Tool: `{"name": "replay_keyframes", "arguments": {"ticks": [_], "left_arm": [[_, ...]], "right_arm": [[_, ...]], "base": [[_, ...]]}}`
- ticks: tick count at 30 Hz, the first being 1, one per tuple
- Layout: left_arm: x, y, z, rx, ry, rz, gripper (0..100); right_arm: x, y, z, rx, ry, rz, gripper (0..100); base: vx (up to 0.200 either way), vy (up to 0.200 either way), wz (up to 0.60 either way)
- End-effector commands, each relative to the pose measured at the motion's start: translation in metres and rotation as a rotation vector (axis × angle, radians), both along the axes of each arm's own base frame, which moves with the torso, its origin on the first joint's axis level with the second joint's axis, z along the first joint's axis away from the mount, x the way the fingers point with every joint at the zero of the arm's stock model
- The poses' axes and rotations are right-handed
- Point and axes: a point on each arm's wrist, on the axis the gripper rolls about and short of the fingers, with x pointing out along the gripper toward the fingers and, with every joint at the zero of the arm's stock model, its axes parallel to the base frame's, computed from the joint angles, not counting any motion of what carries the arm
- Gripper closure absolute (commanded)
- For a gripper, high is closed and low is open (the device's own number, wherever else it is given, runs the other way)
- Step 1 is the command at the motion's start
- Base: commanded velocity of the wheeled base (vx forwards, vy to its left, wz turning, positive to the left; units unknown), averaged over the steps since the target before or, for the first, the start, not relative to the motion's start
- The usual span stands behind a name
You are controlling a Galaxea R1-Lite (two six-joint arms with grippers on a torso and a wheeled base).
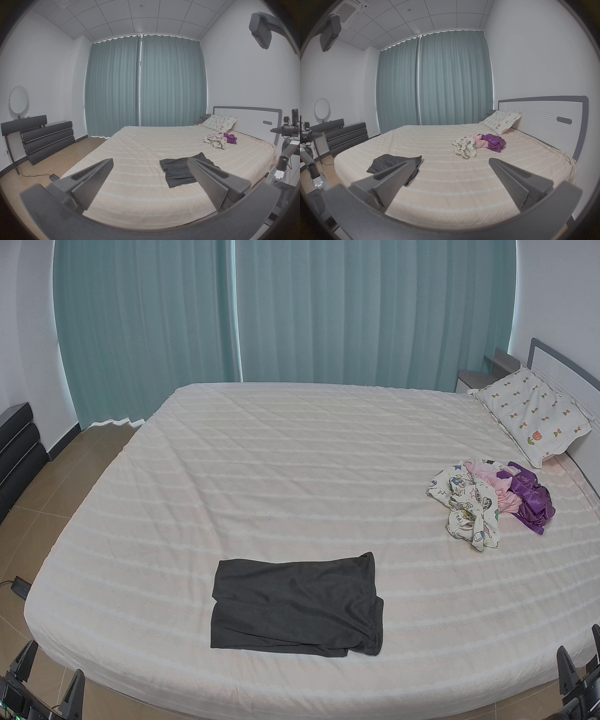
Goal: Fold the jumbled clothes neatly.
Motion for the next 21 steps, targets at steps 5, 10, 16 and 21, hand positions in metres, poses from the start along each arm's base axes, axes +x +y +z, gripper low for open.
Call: {"name": "replay_keyframes", "arguments": {"ticks": [5,10,16,21], "left_arm": [[0.0003,0.0,-0.0047,0.0,0.005,0.0,0],[0.0003,0.0,-0.0047,0.0,0.005,0.0,0],[0.0003,0.0,-0.0047,0.0,0.005,0.0,0],[0.0003,0.0,-0.0047,0.0,0.005,0.0,0]], "right_arm": [[-0.0004,0.0,-0.0019,-0.001,-0.008,0.0,0],[-0.0003,0.0,-0.0023,-0.001,-0.007,0.0,0],[0.0001,-0.0001,-0.0022,-0.001,-0.016,-0.002,0],[0.0001,-0.0001,-0.002,-0.004,-0.017,-0.002,0]], "base": [[0.0,0.0,0.0],[0.0,0.0,0.0],[0.0,0.0,0.0],[0.0,0.0,0.0]]}}
